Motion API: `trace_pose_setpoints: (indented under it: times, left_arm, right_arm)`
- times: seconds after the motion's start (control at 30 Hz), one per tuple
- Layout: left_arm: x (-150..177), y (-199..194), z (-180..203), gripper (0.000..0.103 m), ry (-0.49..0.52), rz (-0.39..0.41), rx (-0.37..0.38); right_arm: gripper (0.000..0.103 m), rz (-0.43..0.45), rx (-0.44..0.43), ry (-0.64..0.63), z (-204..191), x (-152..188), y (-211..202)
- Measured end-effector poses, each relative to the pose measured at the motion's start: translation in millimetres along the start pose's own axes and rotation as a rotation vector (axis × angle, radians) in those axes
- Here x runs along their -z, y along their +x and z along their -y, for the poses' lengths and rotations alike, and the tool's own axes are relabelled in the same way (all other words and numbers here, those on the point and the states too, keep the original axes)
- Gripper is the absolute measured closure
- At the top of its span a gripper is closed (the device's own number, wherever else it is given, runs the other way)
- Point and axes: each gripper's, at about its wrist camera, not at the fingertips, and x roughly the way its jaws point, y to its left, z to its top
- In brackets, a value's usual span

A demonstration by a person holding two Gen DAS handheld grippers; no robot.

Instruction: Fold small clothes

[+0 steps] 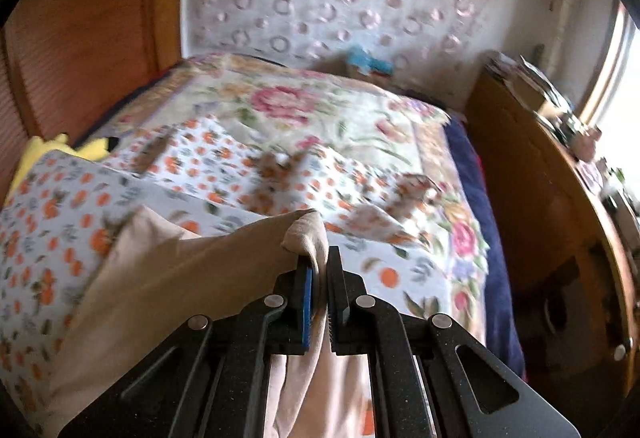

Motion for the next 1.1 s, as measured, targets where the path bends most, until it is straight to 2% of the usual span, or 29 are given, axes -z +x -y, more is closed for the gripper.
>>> trace_pose_setpoints:
  times: [0.1,0.13,0.2,0.27,0.3,0.43,0.63,0.7,0.9,1.1]
  left_arm:
    - [0,1,2,0.026,0.005,-0.007,0.003]
    - [0,1,3,0.026,0.007,-0.008,0.004]
    - [1,2,4,0.026,0.009,-0.011,0.005]
    - [1,3,7,0.026,0.010,-0.014,0.010]
    - [1,3,7,0.026,0.013,-0.016,0.011]
    - [2,7,12,0.026,0.023,-0.025,0.020]
    - [3,14,25,0.026,0.048,-0.039,0.040]
    - [4,18,31,0.026,0.060,-0.050,0.048]
    - [7,26,48,0.026,0.090,-0.078,0.072]
    - [9,30,57,0.026,0.108,-0.092,0.087]
  right_arm:
    - [0.097,-0.062,0.015,0.046,6,9,19]
    - [0.094,-0.080,0.023,0.046,9,7,22]
    - [0.083,-0.094,0.034,0.051,15,9,25]
    - [0.067,-0.072,0.011,0.060,25,12,14]
    - [0.066,-0.063,0.004,0.067,30,12,8]
    - [0.065,-0.013,-0.038,0.076,34,41,-33]
    - [0.065,0.051,-0.126,0.018,18,107,-96]
    - [0.065,0.041,-0.180,-0.008,8,129,-108]
    - [0.065,0.050,-0.198,-0.027,-8,180,-133]
    - [0.066,0.072,-0.284,-0.003,-14,202,-147]
